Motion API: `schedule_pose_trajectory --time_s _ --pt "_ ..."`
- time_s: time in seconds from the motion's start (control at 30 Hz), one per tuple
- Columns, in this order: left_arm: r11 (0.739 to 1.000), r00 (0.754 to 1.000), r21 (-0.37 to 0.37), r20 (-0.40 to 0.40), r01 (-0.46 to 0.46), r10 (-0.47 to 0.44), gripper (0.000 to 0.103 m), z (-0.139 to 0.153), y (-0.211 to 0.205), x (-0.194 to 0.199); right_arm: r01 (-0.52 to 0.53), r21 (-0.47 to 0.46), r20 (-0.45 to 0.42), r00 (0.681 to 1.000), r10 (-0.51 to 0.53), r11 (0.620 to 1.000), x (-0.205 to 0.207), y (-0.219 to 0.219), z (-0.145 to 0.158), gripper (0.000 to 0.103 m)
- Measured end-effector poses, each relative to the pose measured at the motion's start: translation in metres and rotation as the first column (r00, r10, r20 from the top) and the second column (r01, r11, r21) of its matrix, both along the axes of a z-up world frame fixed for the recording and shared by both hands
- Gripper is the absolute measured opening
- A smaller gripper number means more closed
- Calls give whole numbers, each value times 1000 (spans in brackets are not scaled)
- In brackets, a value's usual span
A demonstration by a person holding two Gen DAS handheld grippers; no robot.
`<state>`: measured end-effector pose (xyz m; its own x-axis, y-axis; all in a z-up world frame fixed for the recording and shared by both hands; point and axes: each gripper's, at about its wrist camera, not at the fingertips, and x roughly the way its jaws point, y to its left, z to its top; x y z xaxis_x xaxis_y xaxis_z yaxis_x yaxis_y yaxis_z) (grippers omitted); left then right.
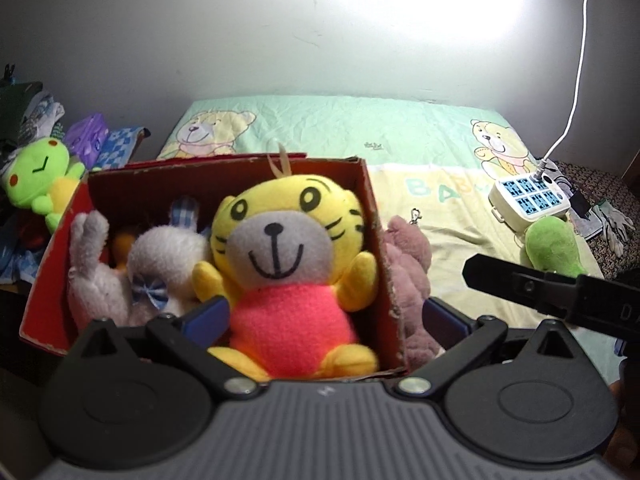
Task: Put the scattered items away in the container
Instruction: 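Open the right gripper and withdraw it from the box, then move the right gripper to the green pickle-shaped plush on the bed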
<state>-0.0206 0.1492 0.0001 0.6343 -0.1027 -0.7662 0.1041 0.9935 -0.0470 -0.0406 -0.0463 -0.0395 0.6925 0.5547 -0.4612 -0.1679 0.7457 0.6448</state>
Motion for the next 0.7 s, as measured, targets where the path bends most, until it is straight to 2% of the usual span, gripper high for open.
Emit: schedule_pose_trajectory --time_s 0.23,0.4,0.57,0.7 --pt "994 994 -3 10 106 -106 102 -3 -48 6 85 19 -24 996 -84 996 -5 -50 -8 55" --pt "983 983 -21 -26 182 -183 102 -15 -85 13 167 7 -46 985 -167 986 -9 -89 -13 55" --pt "959 958 -34 -50 281 -282 102 -35 -123 15 276 -17 -80 958 -276 961 -13 -136 -24 55" --pt "945 937 -84 -127 317 -325 102 -59 -144 22 370 -16 -107 923 -370 929 -9 -178 -29 55"
